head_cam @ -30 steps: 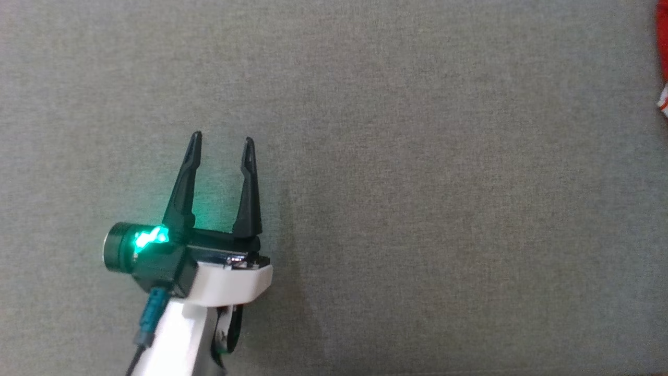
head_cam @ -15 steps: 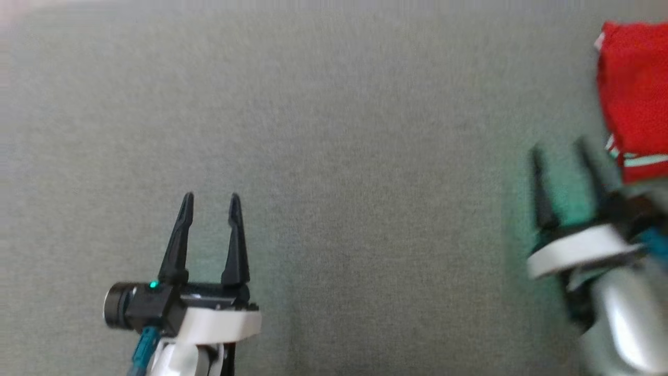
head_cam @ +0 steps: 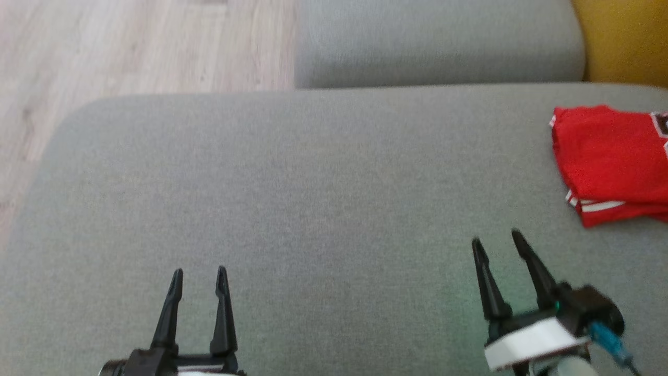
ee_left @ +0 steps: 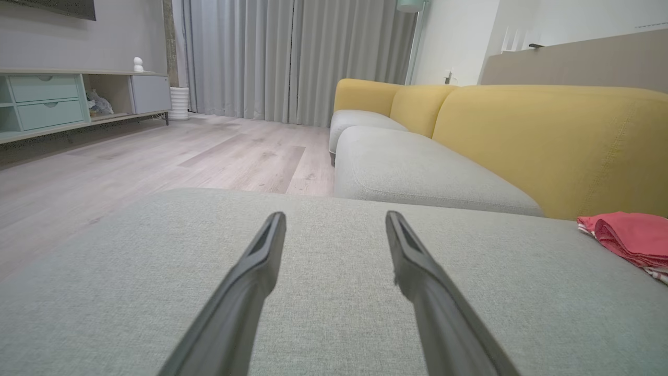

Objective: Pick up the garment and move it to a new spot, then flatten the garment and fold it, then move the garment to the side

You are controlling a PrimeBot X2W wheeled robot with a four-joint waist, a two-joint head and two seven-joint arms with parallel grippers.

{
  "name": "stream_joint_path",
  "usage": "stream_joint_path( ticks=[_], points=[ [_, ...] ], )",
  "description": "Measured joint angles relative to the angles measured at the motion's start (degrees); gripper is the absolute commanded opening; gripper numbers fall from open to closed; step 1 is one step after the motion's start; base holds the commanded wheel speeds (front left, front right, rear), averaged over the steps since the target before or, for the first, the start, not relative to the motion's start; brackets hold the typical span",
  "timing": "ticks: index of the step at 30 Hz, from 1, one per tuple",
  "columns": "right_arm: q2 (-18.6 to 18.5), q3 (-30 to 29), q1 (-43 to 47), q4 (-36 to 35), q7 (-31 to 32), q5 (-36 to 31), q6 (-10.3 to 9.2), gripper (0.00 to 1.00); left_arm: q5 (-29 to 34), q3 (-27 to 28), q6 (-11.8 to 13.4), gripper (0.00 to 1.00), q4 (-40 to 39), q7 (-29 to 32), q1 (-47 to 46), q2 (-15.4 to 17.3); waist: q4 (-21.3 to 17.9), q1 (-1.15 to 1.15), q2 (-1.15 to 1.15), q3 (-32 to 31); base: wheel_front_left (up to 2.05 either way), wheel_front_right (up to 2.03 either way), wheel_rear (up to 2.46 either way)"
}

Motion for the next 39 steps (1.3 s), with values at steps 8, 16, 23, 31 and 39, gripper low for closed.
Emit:
stream_joint_path(
  ticks=[8, 16, 23, 31, 39],
  points=[
    [1.07, -1.74, 5.99, -1.15, -0.01, -2.21, 0.00, 1.00, 0.86, 0.83, -1.64, 1.00, 0.27, 0.00, 2.79, 0.05, 0.06, 0.01, 0.00, -4.14, 0.00, 0.00, 0.00],
    [1.31, -2.20, 7.89, -0.83, 0.00, 0.65, 0.00, 1.00, 1.18, 2.16, -2.27, 1.00, 2.56, 0.00, 4.52, 0.13, -0.20, 0.01, 0.00, -7.07, 0.00, 0.00, 0.00],
    [1.36, -2.78, 8.75, 0.12, 0.00, 0.85, 0.00, 1.00, 1.18, 2.53, -2.27, 1.00, 3.50, 0.00, 4.62, 0.13, -0.17, 0.01, 0.00, -8.36, 0.00, 0.00, 0.00],
    [1.37, -4.17, 8.84, 1.38, 0.00, 1.29, 0.00, 1.00, 2.25, 2.75, -2.29, 1.00, 4.33, 0.00, 5.64, 0.14, -0.46, 0.01, 0.00, -9.25, 0.00, 0.00, 0.00],
    [1.37, -4.38, 9.07, 1.87, 0.00, 1.57, 0.00, 1.00, 2.24, 3.00, -2.44, 1.00, 5.32, 0.00, 5.63, 0.14, -1.10, 0.02, 0.00, -9.83, 0.00, 0.00, 0.00]
  ],
)
